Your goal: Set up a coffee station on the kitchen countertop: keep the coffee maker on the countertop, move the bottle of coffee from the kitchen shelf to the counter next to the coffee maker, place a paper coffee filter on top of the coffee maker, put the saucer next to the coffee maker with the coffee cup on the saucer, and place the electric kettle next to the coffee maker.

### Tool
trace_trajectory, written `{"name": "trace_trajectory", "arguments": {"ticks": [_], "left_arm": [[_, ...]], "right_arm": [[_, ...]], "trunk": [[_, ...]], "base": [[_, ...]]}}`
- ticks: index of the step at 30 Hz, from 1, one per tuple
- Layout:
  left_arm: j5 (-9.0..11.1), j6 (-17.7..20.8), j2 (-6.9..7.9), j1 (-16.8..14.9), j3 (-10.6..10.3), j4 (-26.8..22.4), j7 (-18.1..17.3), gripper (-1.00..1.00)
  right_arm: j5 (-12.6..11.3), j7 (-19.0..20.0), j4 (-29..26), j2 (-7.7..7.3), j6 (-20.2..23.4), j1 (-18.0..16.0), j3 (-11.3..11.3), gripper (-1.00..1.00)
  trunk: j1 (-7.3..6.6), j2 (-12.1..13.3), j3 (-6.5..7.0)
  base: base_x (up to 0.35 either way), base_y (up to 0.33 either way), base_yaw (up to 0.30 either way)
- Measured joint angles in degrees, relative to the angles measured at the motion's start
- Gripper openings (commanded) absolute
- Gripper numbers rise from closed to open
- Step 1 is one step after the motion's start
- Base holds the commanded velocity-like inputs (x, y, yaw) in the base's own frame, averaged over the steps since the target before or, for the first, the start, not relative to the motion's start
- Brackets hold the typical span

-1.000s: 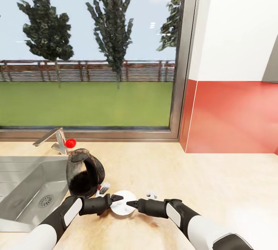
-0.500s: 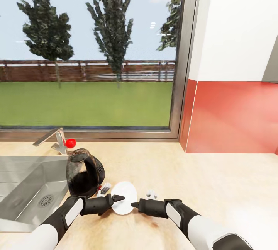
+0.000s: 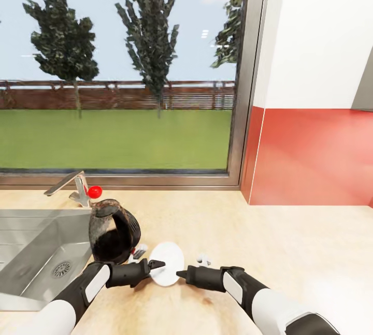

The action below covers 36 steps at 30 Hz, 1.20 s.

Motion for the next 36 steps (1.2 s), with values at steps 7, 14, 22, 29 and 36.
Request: {"name": "trace_trajectory", "arguments": {"ticks": [7, 14, 22, 29, 36], "left_arm": [[0.0, 0.0, 0.30, 0.0, 0.2, 0.0, -0.1, 1.00], [0.7, 0.0, 2.56, 0.0, 1.3, -0.1, -1.5, 1.00], [0.7, -0.1, 2.44, 0.0, 1.3, -0.1, -1.5, 1.00], [0.8, -0.1, 2.27, 0.0, 1.3, -0.1, -1.5, 1.00], [0.9, -0.1, 2.00, 0.0, 1.3, -0.2, -1.6, 1.00]], "right_arm": [[0.0, -0.1, 0.0, -0.82, -2.2, 0.0, -0.1, -1.00], [0.2, -0.1, -0.1, -4.78, -5.4, 0.0, -5.2, -1.00], [0.2, 0.0, -2.6, -6.39, -5.5, 0.0, -5.4, -1.00], [0.2, 0.0, -3.0, -6.40, -5.5, 0.1, -5.5, -1.00], [0.2, 0.0, -7.3, -6.40, -5.5, 0.0, -5.1, -1.00]], "trunk": [[0.00, 0.0, 0.00], [0.03, 0.0, 0.00], [0.03, 0.0, 0.01], [0.04, 0.0, 0.01], [0.03, 0.0, 0.01]], "base": [[0.000, 0.000, 0.000], [-0.135, 0.026, 0.000], [-0.320, 0.062, 0.000], [-0.336, 0.004, 0.000], [-0.338, 0.000, 0.000]]}}
